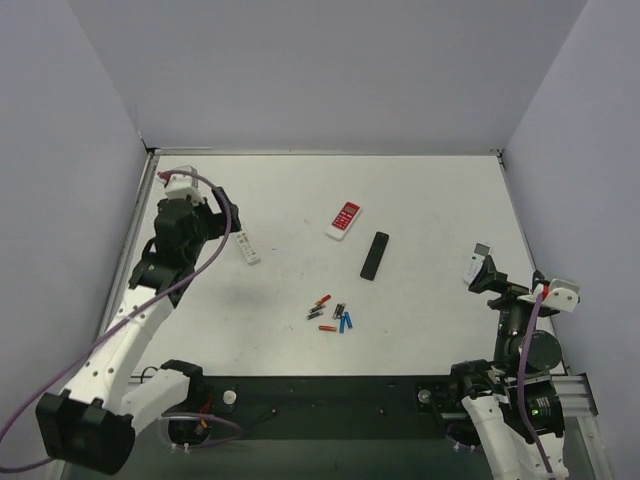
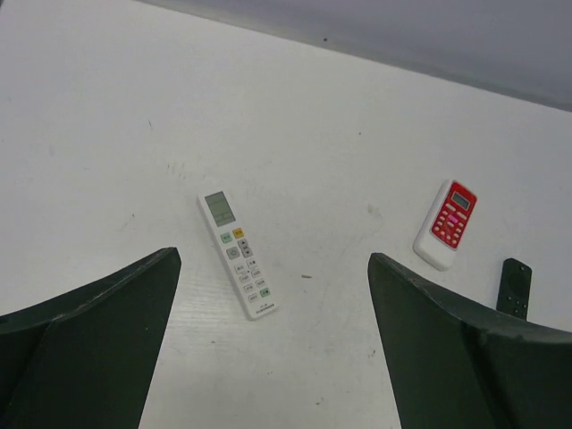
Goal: Load the batteries into the remote control
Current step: Pick up the remote control from the center of the board, then adjust the remote control.
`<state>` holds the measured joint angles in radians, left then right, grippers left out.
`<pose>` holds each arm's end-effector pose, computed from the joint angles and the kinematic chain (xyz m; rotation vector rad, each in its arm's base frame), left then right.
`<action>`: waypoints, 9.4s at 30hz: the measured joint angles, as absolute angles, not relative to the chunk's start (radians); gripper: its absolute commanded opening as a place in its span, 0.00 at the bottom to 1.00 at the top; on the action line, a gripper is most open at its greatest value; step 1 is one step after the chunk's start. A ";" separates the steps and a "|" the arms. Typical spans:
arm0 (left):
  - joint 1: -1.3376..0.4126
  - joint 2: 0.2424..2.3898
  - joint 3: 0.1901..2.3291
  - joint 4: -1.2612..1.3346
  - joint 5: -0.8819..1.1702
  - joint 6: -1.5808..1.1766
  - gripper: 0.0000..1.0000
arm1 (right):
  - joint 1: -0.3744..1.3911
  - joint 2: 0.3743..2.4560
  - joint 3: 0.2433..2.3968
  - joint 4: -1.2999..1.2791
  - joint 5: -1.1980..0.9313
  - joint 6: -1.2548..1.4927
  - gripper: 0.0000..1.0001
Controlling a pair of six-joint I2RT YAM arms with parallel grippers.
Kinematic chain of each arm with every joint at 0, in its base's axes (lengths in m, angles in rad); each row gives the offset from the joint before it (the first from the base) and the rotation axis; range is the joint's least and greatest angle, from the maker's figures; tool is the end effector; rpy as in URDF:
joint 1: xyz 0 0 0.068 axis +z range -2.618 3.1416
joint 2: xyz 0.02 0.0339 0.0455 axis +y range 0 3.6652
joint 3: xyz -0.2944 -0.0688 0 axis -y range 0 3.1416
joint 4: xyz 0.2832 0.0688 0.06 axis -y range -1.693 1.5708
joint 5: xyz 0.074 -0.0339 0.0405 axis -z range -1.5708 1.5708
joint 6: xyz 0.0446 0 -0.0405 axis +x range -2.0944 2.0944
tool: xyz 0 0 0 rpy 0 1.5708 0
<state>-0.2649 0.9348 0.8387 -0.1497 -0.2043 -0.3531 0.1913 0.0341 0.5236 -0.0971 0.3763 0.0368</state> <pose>0.2407 -0.0559 0.3543 -0.2247 1.8047 -0.2530 0.0563 -0.0058 0.3538 0.2401 1.1831 -0.0219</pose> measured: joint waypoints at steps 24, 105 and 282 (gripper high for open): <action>-0.537 2.074 1.748 -0.504 -0.133 -0.372 0.97 | 0.224 0.010 0.491 -0.086 0.292 0.021 1.00; -0.514 1.271 0.670 0.759 0.623 -1.074 0.28 | 0.428 1.281 0.587 0.959 -0.648 1.146 0.98; -0.522 0.784 0.223 0.657 0.112 -1.401 0.00 | 0.945 1.074 0.767 0.175 0.098 0.816 0.85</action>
